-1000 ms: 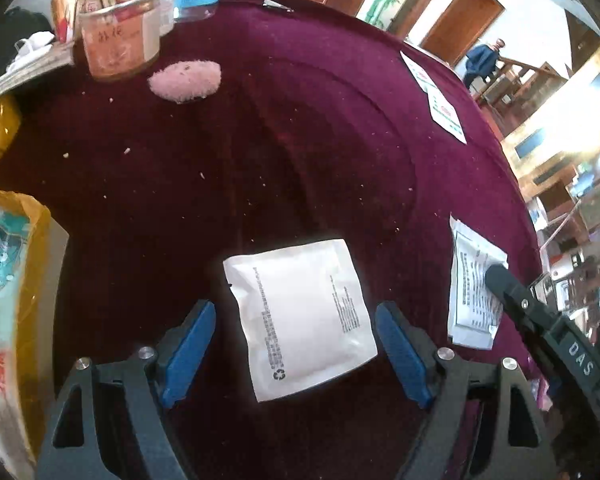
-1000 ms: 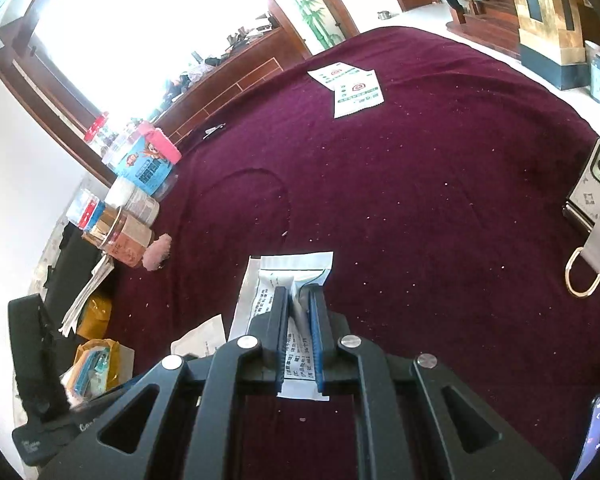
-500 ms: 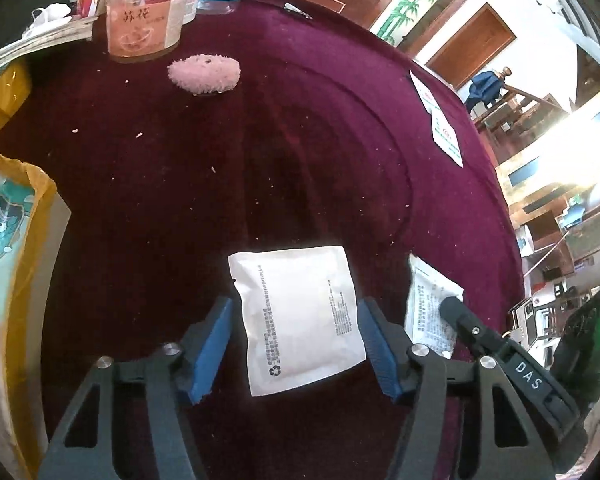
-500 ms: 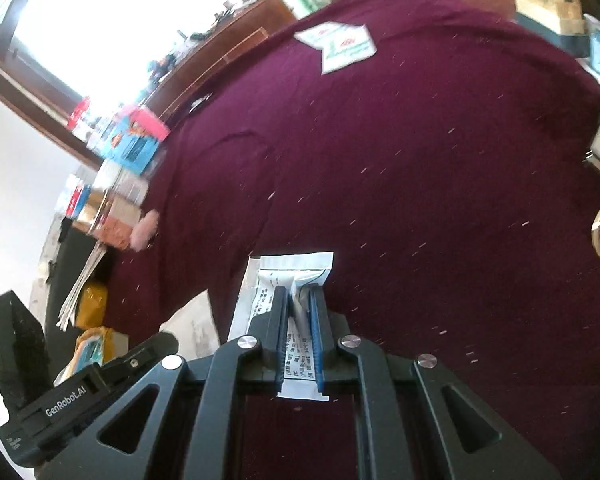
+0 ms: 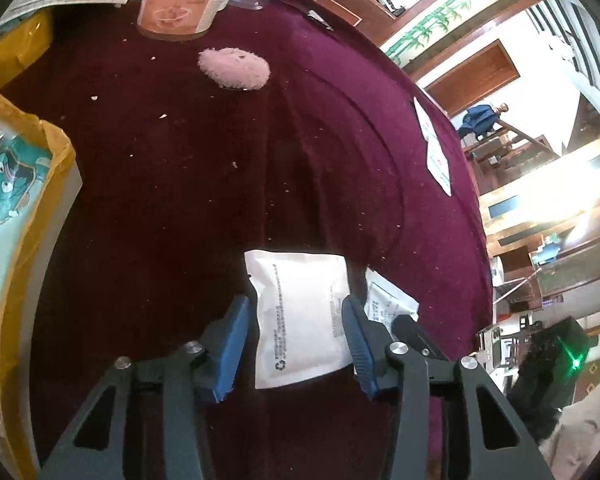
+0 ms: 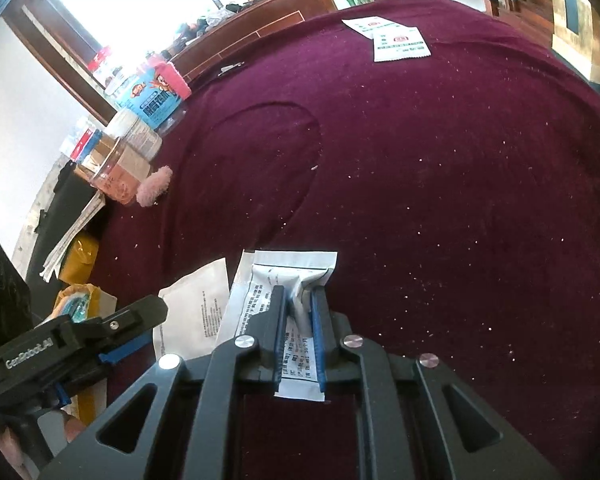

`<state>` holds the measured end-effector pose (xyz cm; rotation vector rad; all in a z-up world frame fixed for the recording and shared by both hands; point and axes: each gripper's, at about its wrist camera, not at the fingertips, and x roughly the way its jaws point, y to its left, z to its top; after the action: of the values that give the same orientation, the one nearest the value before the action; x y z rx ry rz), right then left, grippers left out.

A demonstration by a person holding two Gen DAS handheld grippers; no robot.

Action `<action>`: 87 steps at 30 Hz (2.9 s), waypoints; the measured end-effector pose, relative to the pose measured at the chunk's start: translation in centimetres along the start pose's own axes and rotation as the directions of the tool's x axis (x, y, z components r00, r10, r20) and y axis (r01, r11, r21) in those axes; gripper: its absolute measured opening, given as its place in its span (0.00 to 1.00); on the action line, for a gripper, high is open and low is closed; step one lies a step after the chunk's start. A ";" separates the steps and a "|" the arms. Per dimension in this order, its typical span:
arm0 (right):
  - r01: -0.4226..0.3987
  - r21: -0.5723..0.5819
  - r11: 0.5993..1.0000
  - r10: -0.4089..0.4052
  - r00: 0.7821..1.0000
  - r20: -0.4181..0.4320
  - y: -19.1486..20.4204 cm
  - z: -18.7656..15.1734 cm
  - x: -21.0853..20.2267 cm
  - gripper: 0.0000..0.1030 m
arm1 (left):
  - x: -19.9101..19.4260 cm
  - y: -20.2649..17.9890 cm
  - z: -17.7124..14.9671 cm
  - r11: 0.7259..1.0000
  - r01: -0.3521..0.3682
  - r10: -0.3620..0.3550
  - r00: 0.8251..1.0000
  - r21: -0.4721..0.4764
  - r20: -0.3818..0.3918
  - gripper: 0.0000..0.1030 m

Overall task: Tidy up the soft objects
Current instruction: 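Grasp the small white sachet with the left gripper, then carry both white packets over the tray and open both grippers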

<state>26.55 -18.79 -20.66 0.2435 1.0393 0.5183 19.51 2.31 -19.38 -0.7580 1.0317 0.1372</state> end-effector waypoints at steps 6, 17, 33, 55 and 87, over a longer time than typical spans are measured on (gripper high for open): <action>0.017 -0.016 1.000 -0.017 1.000 0.002 0.3 -0.1 0.0 0.11 | -0.2 -0.5 -0.3 0.998 0.058 -0.057 0.998 0.014 -0.041 0.39; 0.025 -0.027 0.999 -0.025 1.000 -0.003 0.5 0.0 0.1 0.12 | 1.9 -1.0 0.0 0.999 0.004 -0.002 0.999 0.043 -0.042 0.06; 0.017 -0.076 0.997 -0.010 0.996 0.092 1.4 -0.5 -1.8 0.09 | -5.3 2.3 -3.7 0.990 0.142 -0.142 0.989 -0.003 -0.039 0.03; -0.264 -0.377 0.888 0.299 0.953 0.038 18.6 -11.9 -9.4 0.09 | -23.9 14.6 -10.5 0.961 0.278 -0.273 0.948 -0.010 0.167 0.03; -0.267 -0.467 0.843 0.285 0.958 -0.032 25.9 -15.5 -6.3 0.56 | -25.3 19.9 -9.3 0.994 -0.106 0.091 0.948 0.031 0.304 0.77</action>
<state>2.98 -0.65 -12.40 -0.0302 0.8136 1.0071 -9.40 17.25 -11.45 -0.6196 0.7773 0.3052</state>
